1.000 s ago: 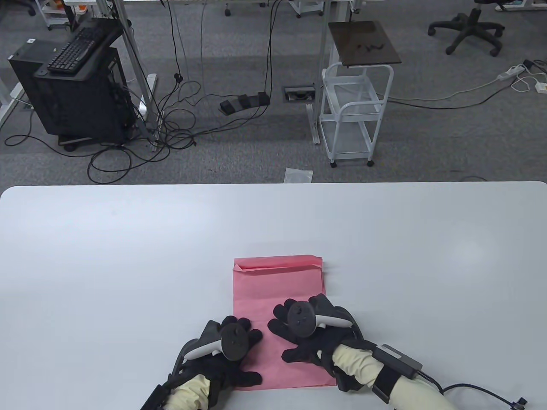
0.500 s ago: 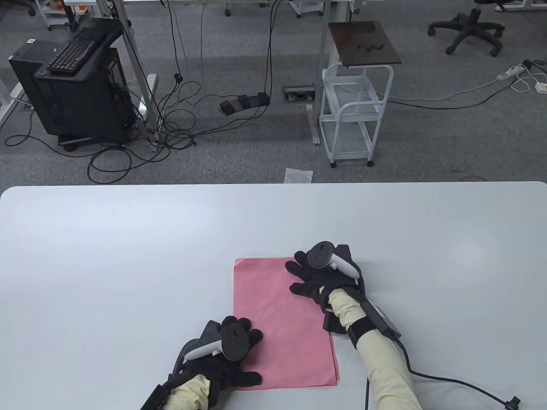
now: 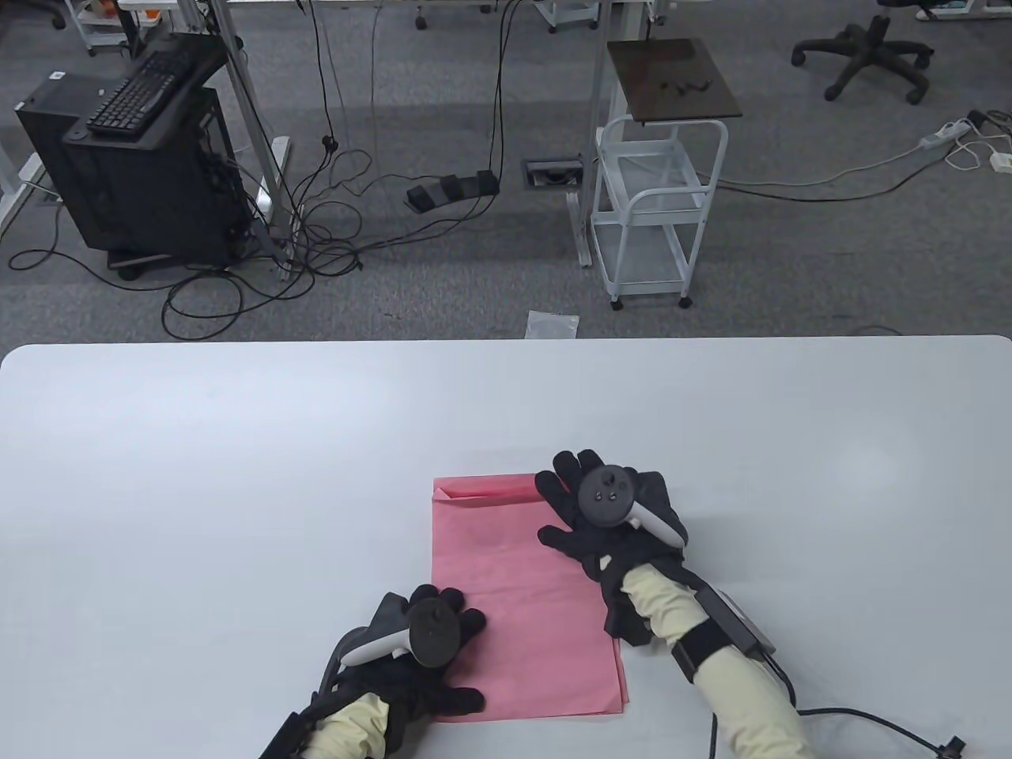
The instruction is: Unfold complexly folded papers and stack
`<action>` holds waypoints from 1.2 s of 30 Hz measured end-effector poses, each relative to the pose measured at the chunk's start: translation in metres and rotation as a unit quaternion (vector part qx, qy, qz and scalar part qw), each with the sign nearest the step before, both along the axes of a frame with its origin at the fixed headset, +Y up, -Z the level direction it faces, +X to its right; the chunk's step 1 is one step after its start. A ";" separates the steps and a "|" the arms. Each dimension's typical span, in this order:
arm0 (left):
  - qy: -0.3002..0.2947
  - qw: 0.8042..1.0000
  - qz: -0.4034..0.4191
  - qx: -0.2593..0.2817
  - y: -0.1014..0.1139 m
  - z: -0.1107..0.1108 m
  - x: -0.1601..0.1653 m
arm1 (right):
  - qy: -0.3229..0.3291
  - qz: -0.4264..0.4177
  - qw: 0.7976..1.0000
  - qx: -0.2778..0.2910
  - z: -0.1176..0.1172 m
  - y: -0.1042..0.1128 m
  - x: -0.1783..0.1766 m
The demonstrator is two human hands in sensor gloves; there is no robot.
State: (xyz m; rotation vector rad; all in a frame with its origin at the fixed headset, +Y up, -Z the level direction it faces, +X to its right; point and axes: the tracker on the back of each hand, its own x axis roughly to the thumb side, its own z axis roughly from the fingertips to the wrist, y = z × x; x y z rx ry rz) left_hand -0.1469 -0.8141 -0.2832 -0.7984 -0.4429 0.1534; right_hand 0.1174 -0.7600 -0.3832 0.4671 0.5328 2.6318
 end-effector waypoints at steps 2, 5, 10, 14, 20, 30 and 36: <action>0.000 1.000 0.000 0.000 0.000 0.000 0.000 | 0.045 0.029 0.998 -0.028 0.029 -0.004 0.003; 0.000 1.000 0.000 0.001 0.000 0.000 0.000 | 0.088 0.075 0.990 -0.084 0.072 -0.018 0.011; 0.001 1.000 0.000 0.001 0.000 -0.001 0.000 | 0.082 0.096 0.984 -0.123 0.097 -0.043 0.018; 0.002 1.000 -0.004 0.007 0.002 -0.001 0.001 | 0.082 0.072 0.985 -0.131 0.096 -0.047 0.021; -0.018 0.997 -0.013 0.069 0.031 0.003 0.036 | 0.082 0.070 0.986 -0.128 0.097 -0.048 0.021; -0.036 0.998 -0.038 0.034 0.013 0.011 0.050 | 0.081 0.069 0.985 -0.133 0.097 -0.047 0.022; 0.041 0.998 -0.049 0.016 0.014 0.010 -0.019 | 0.081 0.070 0.985 -0.136 0.097 -0.047 0.022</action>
